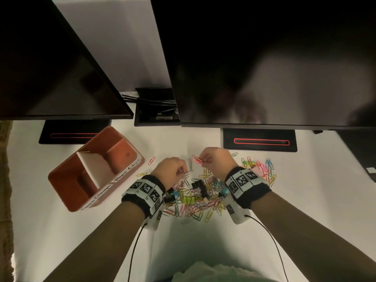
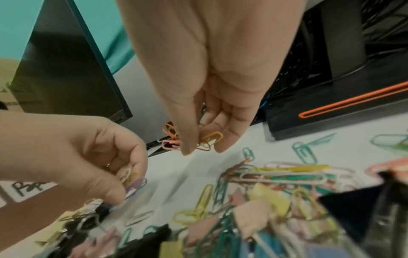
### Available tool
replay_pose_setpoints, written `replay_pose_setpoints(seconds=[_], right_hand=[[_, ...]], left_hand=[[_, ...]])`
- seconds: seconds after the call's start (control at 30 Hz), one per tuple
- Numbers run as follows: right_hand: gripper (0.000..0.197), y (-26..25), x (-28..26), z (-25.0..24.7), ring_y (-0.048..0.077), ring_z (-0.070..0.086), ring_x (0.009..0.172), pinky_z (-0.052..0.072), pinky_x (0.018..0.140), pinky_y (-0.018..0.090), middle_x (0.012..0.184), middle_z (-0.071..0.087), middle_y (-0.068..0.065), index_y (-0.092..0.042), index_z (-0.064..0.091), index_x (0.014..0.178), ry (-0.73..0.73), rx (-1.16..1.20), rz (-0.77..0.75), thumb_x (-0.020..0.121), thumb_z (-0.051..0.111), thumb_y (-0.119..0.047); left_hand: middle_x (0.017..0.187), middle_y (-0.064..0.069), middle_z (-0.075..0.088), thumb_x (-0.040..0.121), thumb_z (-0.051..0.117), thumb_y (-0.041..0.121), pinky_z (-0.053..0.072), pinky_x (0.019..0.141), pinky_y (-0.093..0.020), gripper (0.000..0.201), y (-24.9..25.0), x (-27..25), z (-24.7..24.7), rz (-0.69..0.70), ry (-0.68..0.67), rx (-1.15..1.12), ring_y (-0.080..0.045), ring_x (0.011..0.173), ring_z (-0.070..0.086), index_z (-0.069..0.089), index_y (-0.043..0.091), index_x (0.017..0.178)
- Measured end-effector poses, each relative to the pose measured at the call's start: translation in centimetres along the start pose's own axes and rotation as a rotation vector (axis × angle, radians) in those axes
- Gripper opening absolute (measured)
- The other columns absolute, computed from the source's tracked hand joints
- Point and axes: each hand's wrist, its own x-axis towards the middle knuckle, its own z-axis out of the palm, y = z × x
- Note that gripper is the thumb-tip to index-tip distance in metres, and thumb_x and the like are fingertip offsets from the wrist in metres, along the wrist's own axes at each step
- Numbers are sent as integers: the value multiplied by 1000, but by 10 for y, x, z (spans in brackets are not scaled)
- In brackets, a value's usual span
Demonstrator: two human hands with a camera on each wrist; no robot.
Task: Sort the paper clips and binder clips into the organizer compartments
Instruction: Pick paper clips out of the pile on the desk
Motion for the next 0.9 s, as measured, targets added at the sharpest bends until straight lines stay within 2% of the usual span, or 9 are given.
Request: replay_pose_setpoints(seconds=[0.13,0.23,0.33,0.43,0.53,0.63,0.77,0.9], right_hand=[[14,11,5,-3,19,60,89,46,77,23,101,66,7,-11,69,96,-41,-115,53,83,66,-11],[12,16,4,3,21,57,91,39,74,19,108,56,9,-11,71,93,-85,-200,40,83,66,-11],[16,18,1,10,24,60,94,43,77,19,112,54,10,-9,70,95,-147,-208,32,83,63,-2],[20,17,0,14,24,61,95,51,85,29,110,61,9,-9,67,100,-173,-211,19,85,59,1],[23,15,0,16,23,58,98,50,89,33,106,63,8,-14,66,102,-182,-253,19,86,55,-1],[24,15,-1,17,20,55,99,49,88,34,102,63,8,-20,64,101,-171,-270,24,85,56,-6],[24,14,-3,16,21,56,101,50,89,36,103,67,4,-22,65,105,-200,-310,10,87,56,-10],[24,11,-5,13,23,60,100,51,89,35,108,67,3,-19,65,107,-224,-309,-14,88,54,-9]], left_hand=[[99,-4,66,87,60,18,50,87,-35,29,11,5,6,-8,-156,40,-19,88,60,56,16,115],[104,-5,63,86,61,19,48,89,-36,28,16,9,10,14,-217,174,-22,94,59,56,15,113],[107,-5,56,86,61,23,46,90,-37,24,14,9,16,9,-212,227,-24,97,55,60,13,108],[109,-4,50,88,60,24,48,90,-38,21,7,10,18,-4,-158,188,-25,95,56,63,13,106],[107,-3,56,92,53,25,44,90,-35,20,5,8,18,30,-124,255,-22,98,56,62,14,106],[106,-3,62,93,51,22,44,93,-35,20,5,6,19,31,-49,219,-20,94,60,56,14,110],[111,-7,56,93,51,21,46,91,-37,22,4,8,22,-1,-117,286,-25,98,58,56,12,112],[110,-6,50,89,55,11,49,88,-38,21,4,9,26,-5,-123,325,-26,95,58,56,12,110]])
